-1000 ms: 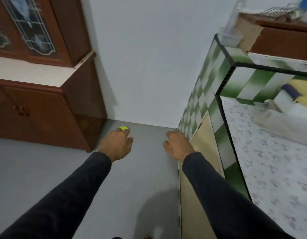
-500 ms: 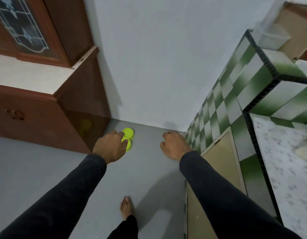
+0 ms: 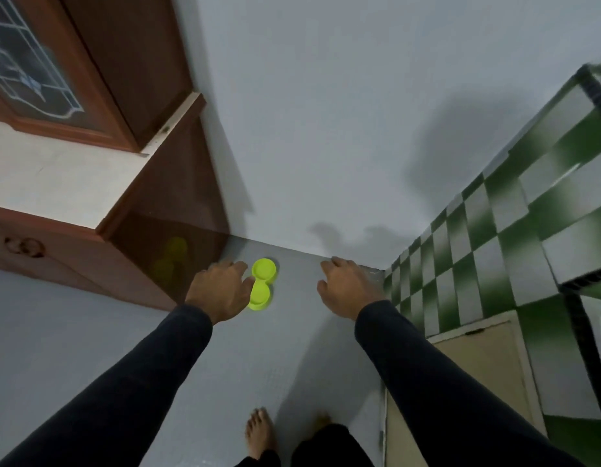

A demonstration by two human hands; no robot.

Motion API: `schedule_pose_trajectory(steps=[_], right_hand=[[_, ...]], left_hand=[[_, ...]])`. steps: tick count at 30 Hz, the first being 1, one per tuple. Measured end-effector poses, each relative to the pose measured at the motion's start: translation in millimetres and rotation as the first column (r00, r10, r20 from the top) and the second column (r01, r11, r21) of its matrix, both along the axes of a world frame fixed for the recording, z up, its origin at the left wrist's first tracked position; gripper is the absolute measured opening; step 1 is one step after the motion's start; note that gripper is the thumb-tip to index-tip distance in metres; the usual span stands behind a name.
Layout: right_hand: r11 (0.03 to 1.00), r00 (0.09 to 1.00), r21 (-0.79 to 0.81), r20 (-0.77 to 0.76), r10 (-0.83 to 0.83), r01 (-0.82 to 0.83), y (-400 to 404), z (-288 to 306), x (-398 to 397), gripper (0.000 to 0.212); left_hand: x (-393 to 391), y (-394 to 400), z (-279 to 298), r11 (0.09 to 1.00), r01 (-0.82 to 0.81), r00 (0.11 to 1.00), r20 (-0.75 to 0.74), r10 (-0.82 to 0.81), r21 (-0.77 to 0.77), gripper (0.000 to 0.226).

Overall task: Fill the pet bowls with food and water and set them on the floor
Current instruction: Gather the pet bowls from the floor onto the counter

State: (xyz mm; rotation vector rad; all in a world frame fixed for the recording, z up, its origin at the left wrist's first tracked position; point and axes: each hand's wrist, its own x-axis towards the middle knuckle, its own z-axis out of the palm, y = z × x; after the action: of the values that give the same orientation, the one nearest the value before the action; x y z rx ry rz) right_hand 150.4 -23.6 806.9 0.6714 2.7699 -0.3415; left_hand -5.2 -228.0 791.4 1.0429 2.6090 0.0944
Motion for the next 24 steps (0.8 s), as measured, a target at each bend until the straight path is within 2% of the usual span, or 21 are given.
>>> schedule_pose_trajectory(steps=[5,8,13,16,24], right_hand=[[0.999,0.999,-0.026,0.013,0.045,-0.045,39,-29,-45,0.044],[0.996,0.997,-0.041,0.017,0.074,-0.074,66,-51,-73,0.047],[0.991,0.992,-0.052,0.008,0.125,-0.124,113,-102,-125,0.044],[0.987,0.989,-0.078,0.021,0.144,-0.142,132,-141,-151,0.049],[0.981,0.989,-0.137,0.041,0.141,-0.134,161,-278,-217,0.059]], left_hand=[[-36,27,-23,0.992,0.052,0.999,0.016,-0.05,-0.116,0.037],[-55,48,-40,0.99,-0.006,0.999,0.046,0.013,-0.144,0.035],[-90,85,-86,0.988,-0.124,0.988,0.085,0.132,-0.094,0.038],[-110,100,-126,0.98,-0.182,0.976,0.108,0.19,-0.075,0.043],[-162,117,-263,0.97,-0.215,0.968,0.107,0.227,-0.114,0.059]])
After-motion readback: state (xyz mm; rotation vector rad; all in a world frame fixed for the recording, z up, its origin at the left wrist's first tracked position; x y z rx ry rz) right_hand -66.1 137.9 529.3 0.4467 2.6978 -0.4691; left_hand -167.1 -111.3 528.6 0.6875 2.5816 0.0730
